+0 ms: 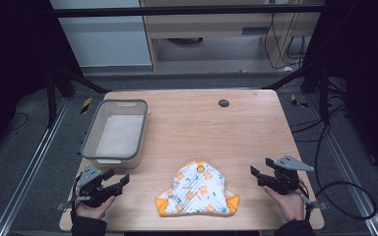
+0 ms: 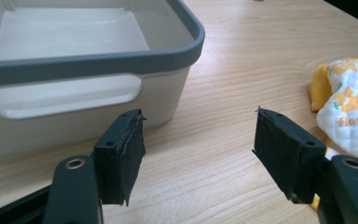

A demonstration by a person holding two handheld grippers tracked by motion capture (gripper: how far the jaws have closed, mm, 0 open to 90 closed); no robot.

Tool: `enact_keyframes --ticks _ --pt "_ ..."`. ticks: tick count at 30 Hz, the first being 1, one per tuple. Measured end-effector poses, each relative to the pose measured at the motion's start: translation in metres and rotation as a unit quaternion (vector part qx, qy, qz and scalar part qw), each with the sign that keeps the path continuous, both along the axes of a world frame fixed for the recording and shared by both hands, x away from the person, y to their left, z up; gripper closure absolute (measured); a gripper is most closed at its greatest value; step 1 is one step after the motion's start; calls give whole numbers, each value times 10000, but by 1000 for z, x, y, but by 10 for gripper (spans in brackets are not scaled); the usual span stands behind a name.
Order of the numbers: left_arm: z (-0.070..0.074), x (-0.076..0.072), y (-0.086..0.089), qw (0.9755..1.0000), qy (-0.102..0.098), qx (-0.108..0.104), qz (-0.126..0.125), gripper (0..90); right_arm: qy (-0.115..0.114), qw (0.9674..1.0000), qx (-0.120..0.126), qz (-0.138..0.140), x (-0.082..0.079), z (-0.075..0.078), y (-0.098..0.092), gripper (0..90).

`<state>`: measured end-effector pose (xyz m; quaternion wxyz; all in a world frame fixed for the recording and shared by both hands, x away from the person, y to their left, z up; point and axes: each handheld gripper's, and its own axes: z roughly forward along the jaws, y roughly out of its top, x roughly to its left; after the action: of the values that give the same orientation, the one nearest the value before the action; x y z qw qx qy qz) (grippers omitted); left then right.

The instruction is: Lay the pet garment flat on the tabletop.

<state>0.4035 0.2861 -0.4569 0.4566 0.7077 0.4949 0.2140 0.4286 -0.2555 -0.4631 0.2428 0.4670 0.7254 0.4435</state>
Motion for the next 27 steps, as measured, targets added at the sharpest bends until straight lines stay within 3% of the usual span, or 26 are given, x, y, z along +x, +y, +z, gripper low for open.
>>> enact_keyframes --ticks 4,13,22,27 --pt "5 3 -4 10000 -45 32 -40 355 6 9999 -72 101 4 5 3 321" --pt "29 6 -11 9991 -294 -72 -295 382 -221 9993 61 290 13 34 14 311" --pt "39 17 -26 9982 -324 -106 -491 389 -219 9985 106 492 20 42 33 327" --pt "38 25 -47 9973 -251 -50 -689 389 -138 9976 121 673 26 39 49 349"
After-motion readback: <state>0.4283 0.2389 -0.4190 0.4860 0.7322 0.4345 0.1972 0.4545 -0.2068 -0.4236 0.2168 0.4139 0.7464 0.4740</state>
